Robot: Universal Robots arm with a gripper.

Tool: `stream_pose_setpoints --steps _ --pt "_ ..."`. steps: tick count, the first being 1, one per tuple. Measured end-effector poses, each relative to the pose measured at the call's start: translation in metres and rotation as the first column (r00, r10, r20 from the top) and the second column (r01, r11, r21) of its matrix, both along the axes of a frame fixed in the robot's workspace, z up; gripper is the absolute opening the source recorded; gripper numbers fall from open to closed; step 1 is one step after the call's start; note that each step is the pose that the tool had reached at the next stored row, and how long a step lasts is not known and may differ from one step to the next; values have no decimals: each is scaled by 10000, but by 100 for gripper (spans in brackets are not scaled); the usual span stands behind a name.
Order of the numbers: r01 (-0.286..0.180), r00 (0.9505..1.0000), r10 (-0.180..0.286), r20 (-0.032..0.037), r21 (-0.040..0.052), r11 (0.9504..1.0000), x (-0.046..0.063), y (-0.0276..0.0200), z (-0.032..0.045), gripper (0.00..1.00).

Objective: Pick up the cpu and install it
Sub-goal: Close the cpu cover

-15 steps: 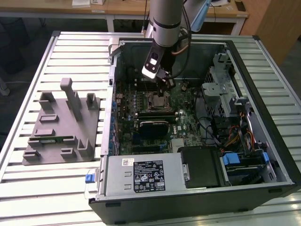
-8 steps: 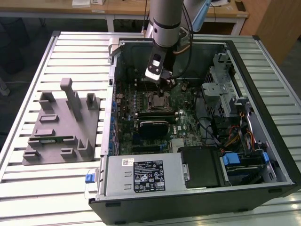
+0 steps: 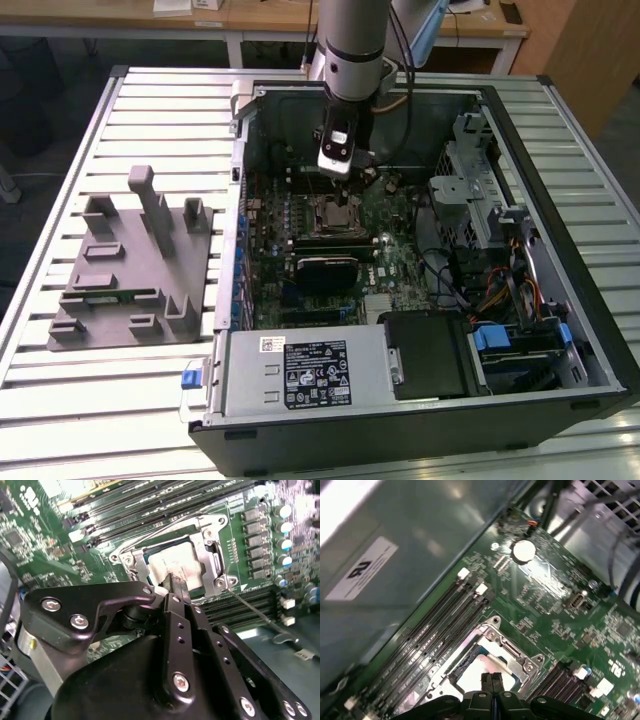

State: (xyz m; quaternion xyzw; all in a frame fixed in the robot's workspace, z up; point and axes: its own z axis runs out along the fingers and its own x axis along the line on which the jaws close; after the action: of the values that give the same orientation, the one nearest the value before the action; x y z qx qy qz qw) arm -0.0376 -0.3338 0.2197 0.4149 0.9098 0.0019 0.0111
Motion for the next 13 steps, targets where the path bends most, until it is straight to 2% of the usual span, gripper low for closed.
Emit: stream_pose_setpoints --steps 3,7,10,13 --pt "-556 9985 556 0 -2 9985 0 0 -2 11" --pt "-1271 9919 1271 0 -5 9919 0 0 -6 11" --pt "-1816 9834 1816 0 -7 9834 0 0 -9 11" --pt "-2350 9720 2350 -1 -7 9720 0 0 -14 11"
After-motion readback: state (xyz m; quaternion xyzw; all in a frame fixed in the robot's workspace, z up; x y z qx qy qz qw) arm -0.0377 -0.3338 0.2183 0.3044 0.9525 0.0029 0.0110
